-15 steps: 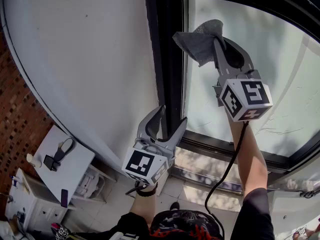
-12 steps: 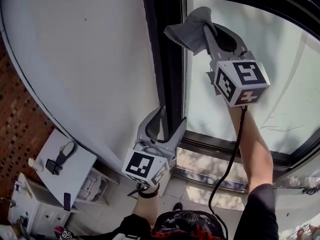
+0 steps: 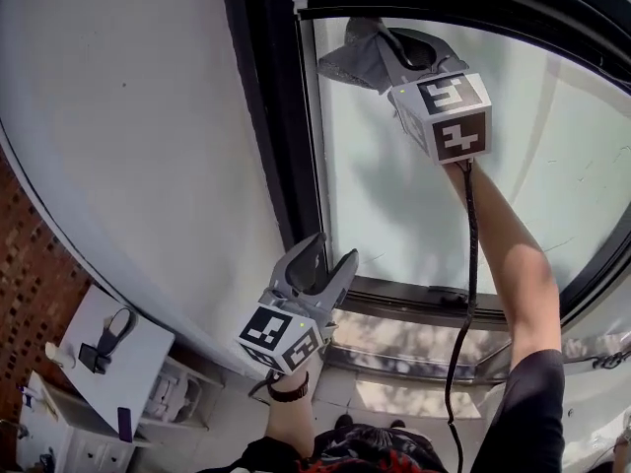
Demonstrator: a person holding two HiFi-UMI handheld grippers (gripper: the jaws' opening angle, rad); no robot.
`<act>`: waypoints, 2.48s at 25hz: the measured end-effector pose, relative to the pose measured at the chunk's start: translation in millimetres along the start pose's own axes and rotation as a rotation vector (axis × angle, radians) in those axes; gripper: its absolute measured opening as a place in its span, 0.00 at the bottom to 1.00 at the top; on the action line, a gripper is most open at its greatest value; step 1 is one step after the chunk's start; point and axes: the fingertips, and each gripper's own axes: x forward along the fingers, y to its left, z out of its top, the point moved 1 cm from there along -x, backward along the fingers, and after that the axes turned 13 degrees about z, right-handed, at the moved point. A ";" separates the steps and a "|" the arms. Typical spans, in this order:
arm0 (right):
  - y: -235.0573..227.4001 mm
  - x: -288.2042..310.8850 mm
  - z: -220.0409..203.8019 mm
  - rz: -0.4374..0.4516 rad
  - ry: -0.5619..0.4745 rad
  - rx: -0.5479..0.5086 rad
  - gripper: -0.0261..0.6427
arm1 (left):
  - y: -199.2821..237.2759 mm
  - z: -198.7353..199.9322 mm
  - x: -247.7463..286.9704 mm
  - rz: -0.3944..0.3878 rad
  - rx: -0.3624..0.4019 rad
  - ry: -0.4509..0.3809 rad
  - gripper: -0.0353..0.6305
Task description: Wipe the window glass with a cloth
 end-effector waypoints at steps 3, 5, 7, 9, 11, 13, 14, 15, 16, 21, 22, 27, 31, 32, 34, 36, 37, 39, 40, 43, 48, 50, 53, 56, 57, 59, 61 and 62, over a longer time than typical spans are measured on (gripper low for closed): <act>-35.5 -36.5 -8.5 -0.068 0.046 -0.047 0.06 | -13.6 0.9 15.3 0.018 0.010 0.005 0.36; -63.3 -65.4 -20.2 -0.113 0.068 -0.040 0.06 | -26.4 -2.8 29.5 0.019 0.039 0.010 0.33; -89.3 -98.5 -30.6 -0.160 0.078 -0.034 0.06 | -45.0 -6.7 44.5 -0.004 0.060 0.013 0.33; -114.4 -135.3 -41.9 -0.213 0.080 -0.037 0.06 | -68.0 -10.5 59.2 -0.042 0.061 0.015 0.32; -139.2 -174.3 -52.5 -0.270 0.082 -0.050 0.06 | -93.3 -17.0 73.9 -0.084 0.059 0.023 0.31; -165.4 -215.7 -62.2 -0.333 0.105 -0.080 0.06 | -120.8 -25.3 88.5 -0.131 0.061 0.036 0.31; -179.0 -236.6 -66.3 -0.363 0.116 -0.094 0.06 | -134.1 -29.2 95.2 -0.153 0.063 0.041 0.31; -193.0 -257.0 -69.4 -0.392 0.123 -0.102 0.06 | -146.6 -32.7 101.4 -0.171 0.065 0.044 0.31; -207.5 -277.1 -72.0 -0.420 0.126 -0.102 0.06 | -157.9 -36.1 107.4 -0.188 0.068 0.046 0.31; -290.0 -384.9 -100.6 -0.601 0.155 -0.010 0.06 | -196.7 -50.3 128.1 -0.247 0.083 0.065 0.31; -306.5 -407.5 -106.1 -0.644 0.158 0.017 0.06 | -200.6 -53.0 130.5 -0.253 0.088 0.069 0.31; -356.3 -497.2 -115.8 -0.864 0.114 0.121 0.06 | -196.1 -51.2 134.3 -0.226 0.118 0.070 0.30; -338.9 -477.5 -110.1 -0.813 0.061 0.097 0.06 | -193.4 -50.9 138.3 -0.180 0.141 0.066 0.30; -327.1 -459.8 -107.5 -0.757 0.042 0.100 0.06 | -193.5 -52.6 138.2 -0.166 0.149 0.067 0.30; -296.0 -421.9 -99.5 -0.634 0.006 0.114 0.06 | -194.0 -53.9 137.7 -0.135 0.166 0.064 0.30; -260.6 -399.1 -88.0 -0.537 -0.061 0.137 0.06 | -197.3 -55.4 140.9 -0.144 0.191 0.084 0.30; -239.6 -387.6 -81.8 -0.498 -0.098 0.158 0.06 | -196.6 -55.3 142.3 -0.164 0.204 0.100 0.30; -185.8 -330.7 -77.9 -0.371 -0.167 0.238 0.06 | -172.3 -53.1 127.8 -0.156 0.211 0.110 0.30; -151.4 -282.8 -76.2 -0.262 -0.202 0.287 0.06 | -148.5 -51.0 111.2 -0.109 0.203 0.100 0.30; -49.5 -157.0 -49.3 0.051 -0.258 0.337 0.06 | -94.6 -41.6 68.0 0.022 0.188 0.078 0.30; 43.1 -44.0 -39.6 0.210 -0.172 0.326 0.06 | -50.6 -33.7 30.1 0.111 0.189 0.093 0.29; 59.8 -3.9 -53.8 0.230 -0.127 0.344 0.06 | -36.4 -33.1 25.2 0.143 0.194 0.095 0.29; 60.3 23.9 -68.5 0.213 -0.077 0.316 0.06 | -21.4 -35.3 27.4 0.168 0.184 0.105 0.29; 38.1 6.6 -65.6 0.143 -0.049 0.206 0.06 | -21.1 -37.0 35.8 0.152 0.163 0.116 0.29; 25.2 -5.8 -64.8 0.120 -0.053 0.196 0.06 | -25.4 -37.1 40.3 0.137 0.156 0.112 0.28; -5.2 -38.2 -65.4 0.065 -0.065 0.195 0.06 | -40.6 -38.7 51.6 0.088 0.145 0.106 0.28; -37.1 -77.9 -69.9 -0.005 -0.063 0.189 0.06 | -62.0 -43.0 65.1 0.023 0.137 0.106 0.28; -53.3 -99.6 -73.9 -0.043 -0.056 0.186 0.06 | -74.2 -45.6 72.6 -0.012 0.133 0.107 0.28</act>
